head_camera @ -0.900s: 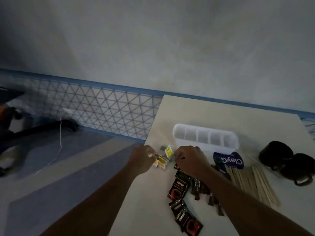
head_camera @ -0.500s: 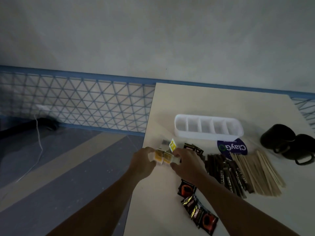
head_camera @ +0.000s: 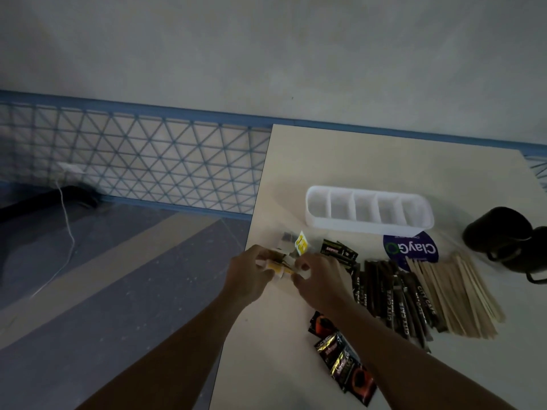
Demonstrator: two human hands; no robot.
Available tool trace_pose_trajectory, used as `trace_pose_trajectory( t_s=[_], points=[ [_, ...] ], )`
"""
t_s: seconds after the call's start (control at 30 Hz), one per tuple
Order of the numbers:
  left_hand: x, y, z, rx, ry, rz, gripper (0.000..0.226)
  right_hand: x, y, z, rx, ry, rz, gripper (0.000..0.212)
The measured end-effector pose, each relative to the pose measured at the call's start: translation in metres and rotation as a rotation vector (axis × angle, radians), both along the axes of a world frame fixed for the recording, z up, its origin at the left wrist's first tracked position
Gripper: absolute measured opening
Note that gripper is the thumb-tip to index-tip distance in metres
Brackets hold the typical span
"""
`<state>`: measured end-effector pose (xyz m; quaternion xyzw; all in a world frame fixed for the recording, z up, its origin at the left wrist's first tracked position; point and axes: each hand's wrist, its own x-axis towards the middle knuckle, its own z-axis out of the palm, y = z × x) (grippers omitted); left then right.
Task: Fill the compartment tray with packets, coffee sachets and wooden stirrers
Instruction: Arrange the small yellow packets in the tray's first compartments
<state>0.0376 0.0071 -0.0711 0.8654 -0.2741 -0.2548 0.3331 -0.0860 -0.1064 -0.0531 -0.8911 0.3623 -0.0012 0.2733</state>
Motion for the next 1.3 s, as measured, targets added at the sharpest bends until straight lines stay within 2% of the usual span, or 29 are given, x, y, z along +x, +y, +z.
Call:
trace_pose_trajectory(
  t_s=[0.1, 0.33, 0.4, 0.6, 0.7, 0.77, 0.9, 1.1, 1.3],
  points=[
    [-0.002, 0.000, -0.002, 0.000, -0.028, -0.007, 0.026, 0.001, -0.002, -0.002, -0.011, -0.013, 0.004, 0.018],
    [-0.003, -0.001, -0.007, 0.025, -0.105, -0.024, 0.018, 0.004, -0.004, -0.003, -0.072, -0.019, 0.040, 0.035],
    [-0.003, -0.002, -0.006, 0.024, -0.118, -0.010, 0.018, 0.006, -0.004, -0.005, -0.082, -0.007, 0.031, 0.034],
    [0.000, -0.003, -0.010, 0.002, 0.017, 0.099, 0.044, 0.008, -0.005, -0.004, -0.090, -0.022, 0.051, 0.024],
    [0.003, -0.004, -0.012, 0.026, 0.036, 0.076, 0.059, 0.005, -0.005, -0.004, -0.082, -0.031, 0.064, 0.027],
    [0.004, -0.005, -0.013, 0.025, 0.032, 0.041, 0.061, 0.002, -0.006, -0.006, -0.066, -0.034, 0.055, 0.028],
    [0.005, -0.006, -0.013, 0.013, 0.027, -0.007, 0.046, 0.000, -0.007, -0.010, -0.048, -0.045, 0.045, 0.026],
    [0.004, -0.009, -0.011, -0.007, 0.042, -0.006, 0.035, 0.002, -0.008, -0.012, -0.048, -0.027, 0.047, 0.025],
    [0.003, -0.008, -0.007, -0.005, -0.047, -0.080, 0.017, 0.001, -0.008, -0.013, -0.026, -0.025, 0.040, 0.026]
  ],
)
